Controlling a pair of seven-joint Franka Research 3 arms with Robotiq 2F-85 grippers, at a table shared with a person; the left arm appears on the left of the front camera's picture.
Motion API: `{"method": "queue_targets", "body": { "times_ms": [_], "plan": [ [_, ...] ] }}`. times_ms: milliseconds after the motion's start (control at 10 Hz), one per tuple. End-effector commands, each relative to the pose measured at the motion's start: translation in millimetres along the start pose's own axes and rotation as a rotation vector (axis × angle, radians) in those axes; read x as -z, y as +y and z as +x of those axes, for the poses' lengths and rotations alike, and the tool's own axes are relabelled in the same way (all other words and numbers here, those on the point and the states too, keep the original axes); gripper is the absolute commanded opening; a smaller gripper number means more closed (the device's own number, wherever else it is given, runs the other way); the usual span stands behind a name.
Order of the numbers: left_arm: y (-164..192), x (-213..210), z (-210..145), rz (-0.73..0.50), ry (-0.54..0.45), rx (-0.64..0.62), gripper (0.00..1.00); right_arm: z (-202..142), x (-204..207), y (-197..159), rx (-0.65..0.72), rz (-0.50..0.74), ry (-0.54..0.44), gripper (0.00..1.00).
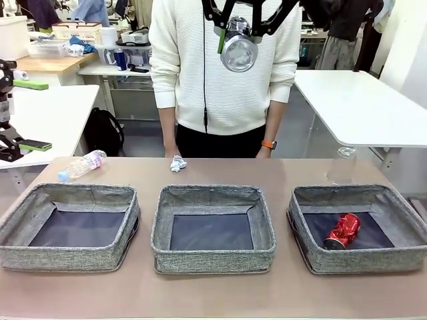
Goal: Sort the waste into the appropriate baskets.
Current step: Place the picked waste into the Fabric basket indicated by the person.
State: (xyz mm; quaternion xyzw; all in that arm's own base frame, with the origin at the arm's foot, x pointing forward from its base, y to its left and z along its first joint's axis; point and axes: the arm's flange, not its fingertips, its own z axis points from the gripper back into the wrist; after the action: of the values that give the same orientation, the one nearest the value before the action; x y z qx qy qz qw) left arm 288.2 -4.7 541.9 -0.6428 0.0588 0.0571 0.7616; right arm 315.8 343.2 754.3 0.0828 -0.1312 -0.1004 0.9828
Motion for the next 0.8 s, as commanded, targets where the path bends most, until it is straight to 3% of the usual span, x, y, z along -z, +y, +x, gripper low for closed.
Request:
{"method": "queue_targets", "body": {
  "times_ms": [0, 700],
  "plan": [
    [-2.7, 0.6, -2.6, -0.015, 0.004, -0.001, 1.0, -2.2, -0.2, -2.5, 0.001, -0.001, -0.001, 0.38],
    [-2.7, 0.6, -2.6, -0.015, 0.004, -0.001, 1.0, -2.2, -0.2, -2.5, 0.001, -0.001, -0.001, 0.38]
  ]
}}
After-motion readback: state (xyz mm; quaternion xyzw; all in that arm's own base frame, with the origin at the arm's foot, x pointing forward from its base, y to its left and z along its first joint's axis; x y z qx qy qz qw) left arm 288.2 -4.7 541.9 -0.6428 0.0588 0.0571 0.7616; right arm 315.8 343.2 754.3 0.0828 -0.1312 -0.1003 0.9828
